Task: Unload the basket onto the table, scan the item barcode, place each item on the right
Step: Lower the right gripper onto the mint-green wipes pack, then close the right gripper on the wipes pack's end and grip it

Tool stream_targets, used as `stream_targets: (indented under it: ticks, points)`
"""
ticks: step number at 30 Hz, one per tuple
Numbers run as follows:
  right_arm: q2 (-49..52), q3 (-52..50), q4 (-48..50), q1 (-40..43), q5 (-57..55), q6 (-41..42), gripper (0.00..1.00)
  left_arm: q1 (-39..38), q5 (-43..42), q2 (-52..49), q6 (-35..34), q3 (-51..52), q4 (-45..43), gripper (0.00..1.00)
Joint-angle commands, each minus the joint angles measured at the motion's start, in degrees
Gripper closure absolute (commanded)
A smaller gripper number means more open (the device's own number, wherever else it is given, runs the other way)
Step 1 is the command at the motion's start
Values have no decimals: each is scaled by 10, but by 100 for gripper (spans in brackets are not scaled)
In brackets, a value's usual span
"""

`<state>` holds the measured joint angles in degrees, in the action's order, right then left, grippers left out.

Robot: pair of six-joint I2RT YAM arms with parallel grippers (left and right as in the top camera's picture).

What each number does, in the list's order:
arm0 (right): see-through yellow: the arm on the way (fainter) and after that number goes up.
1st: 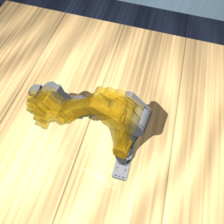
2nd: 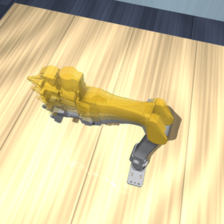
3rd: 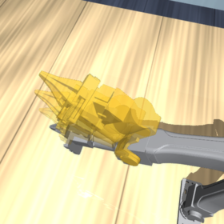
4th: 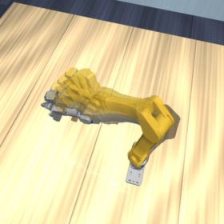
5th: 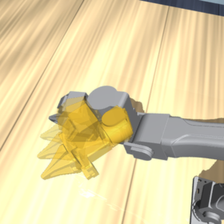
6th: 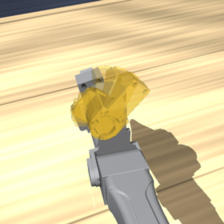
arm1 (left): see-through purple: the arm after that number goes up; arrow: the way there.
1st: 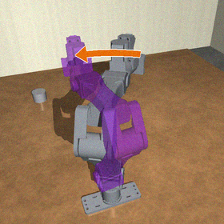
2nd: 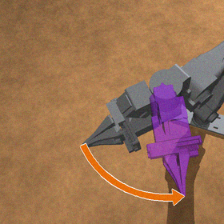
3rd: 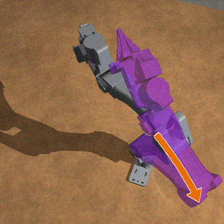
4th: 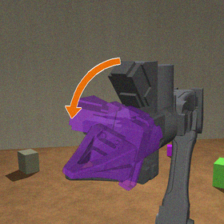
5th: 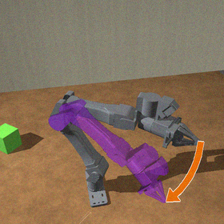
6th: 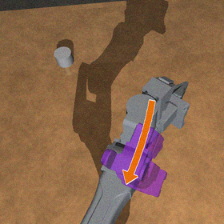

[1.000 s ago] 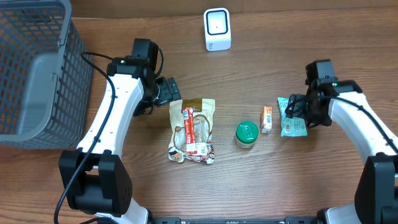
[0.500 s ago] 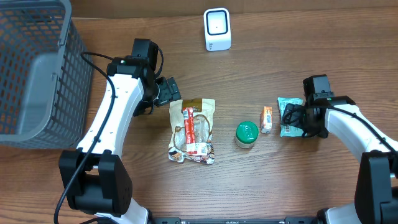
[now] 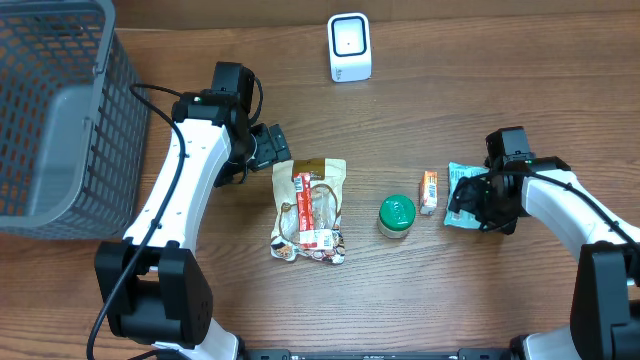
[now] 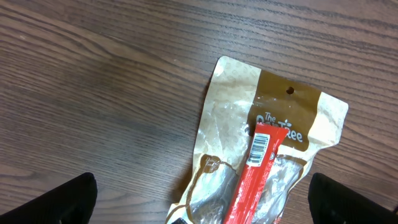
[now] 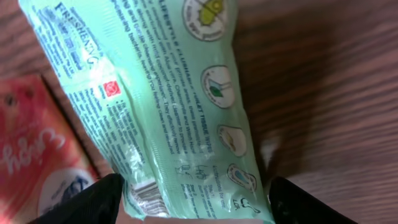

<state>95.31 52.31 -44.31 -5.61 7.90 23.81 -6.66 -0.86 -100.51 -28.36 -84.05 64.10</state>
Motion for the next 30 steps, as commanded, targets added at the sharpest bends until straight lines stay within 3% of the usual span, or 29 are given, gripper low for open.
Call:
stream_targets:
  ticks: [1, 9, 19, 30]
  points:
    - [-10, 5, -13, 2, 27, 2, 23, -1, -2, 13, -3, -12, 0, 0]
    - [-10, 104, -94, 20, 15, -37, 24, -1, -2, 13, -3, -12, 0, 0]
    - [-10, 110, -23, 21, -62, -163, 34, -1, -2, 13, -3, -12, 0, 0]
    - [-9, 66, 37, 21, -64, -168, 34, -1, -2, 13, -3, -12, 0, 0]
